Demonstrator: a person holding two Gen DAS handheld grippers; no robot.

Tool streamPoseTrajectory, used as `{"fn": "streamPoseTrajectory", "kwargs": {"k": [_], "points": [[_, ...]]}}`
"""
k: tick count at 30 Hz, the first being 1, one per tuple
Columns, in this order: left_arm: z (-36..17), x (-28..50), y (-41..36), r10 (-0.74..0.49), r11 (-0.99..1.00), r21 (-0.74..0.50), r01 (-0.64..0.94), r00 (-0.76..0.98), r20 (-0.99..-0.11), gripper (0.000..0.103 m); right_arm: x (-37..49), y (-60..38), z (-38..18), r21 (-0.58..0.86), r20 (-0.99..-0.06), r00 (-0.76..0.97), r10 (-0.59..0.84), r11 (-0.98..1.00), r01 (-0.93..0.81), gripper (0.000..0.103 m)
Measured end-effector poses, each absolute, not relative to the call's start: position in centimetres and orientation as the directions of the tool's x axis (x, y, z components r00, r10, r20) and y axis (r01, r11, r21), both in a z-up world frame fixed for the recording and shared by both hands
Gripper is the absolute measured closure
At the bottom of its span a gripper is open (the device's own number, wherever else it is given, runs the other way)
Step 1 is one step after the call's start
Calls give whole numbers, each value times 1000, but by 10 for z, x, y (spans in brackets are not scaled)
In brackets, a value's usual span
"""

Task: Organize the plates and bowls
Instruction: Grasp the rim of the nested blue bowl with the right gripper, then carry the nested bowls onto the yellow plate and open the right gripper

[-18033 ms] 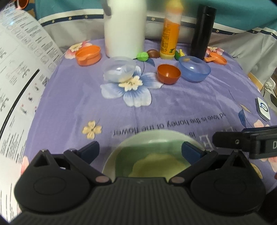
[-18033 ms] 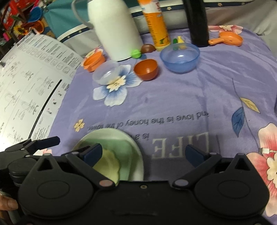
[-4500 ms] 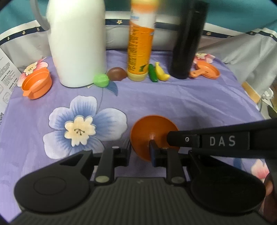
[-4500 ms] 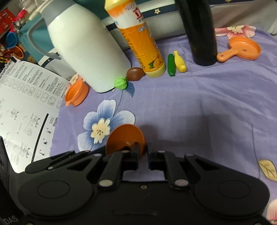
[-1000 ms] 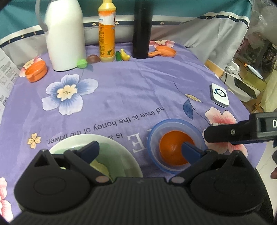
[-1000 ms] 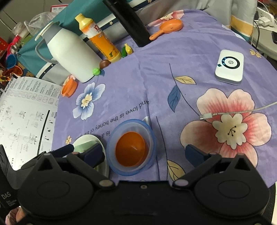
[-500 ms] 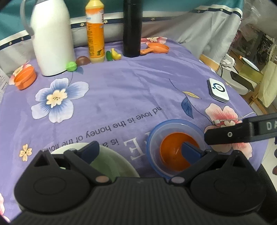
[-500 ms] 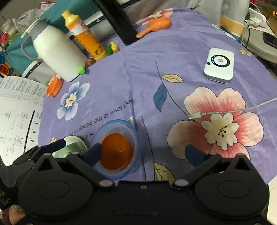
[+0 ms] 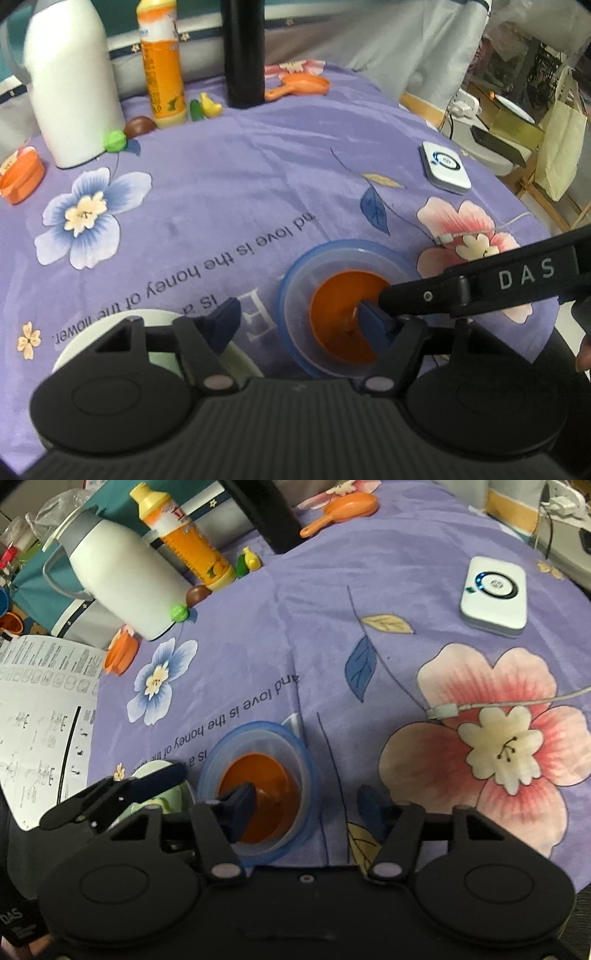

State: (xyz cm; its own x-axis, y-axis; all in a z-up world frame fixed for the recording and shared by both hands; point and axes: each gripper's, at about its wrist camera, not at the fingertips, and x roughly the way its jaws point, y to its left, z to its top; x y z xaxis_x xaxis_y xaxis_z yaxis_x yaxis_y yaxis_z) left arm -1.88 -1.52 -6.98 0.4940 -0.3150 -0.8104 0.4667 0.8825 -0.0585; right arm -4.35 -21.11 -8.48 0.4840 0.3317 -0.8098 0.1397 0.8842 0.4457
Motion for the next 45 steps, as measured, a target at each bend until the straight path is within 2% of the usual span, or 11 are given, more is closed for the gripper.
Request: {"fn": "streamPoseTrajectory", "kwargs": {"k": [2,6,11,21,27,32,36,45], "points": [[-73,-18,-16,-316,881,-67,468,478,-820,42,-42,-208,-87,451,-807,481,343,883,127,52],[-76,-17,-20,-322,876,-82,474,452,-832,61,-41,-205,-89,468,-797,477,371,878,99,67],[-79,-15,-21,-304,890,-81,448,452,-838,63,-41,-206,-90,458,-791,496,358,884,92,75],[-84,-14,-29,-273,890,-51,453,441,-855,62,-40,-208,-92,458,-789,501,357,884,93,75],[-86,-14,-28,-278,897,-74,435,425,-862,62,-42,-208,-93,456,-788,503,355,885,91,75],[-81,-17,-27,-272,904,-71,422,441,-855,62,-44,-201,-89,417,-792,512,332,907,57,77],[-75,-19,-24,-280,906,-79,417,448,-849,67,-45,-200,-84,399,-794,519,317,915,51,77],[-51,-20,-7,-280,923,-91,375,487,-827,68,-42,-192,-65,415,-788,514,338,909,38,77]]}}
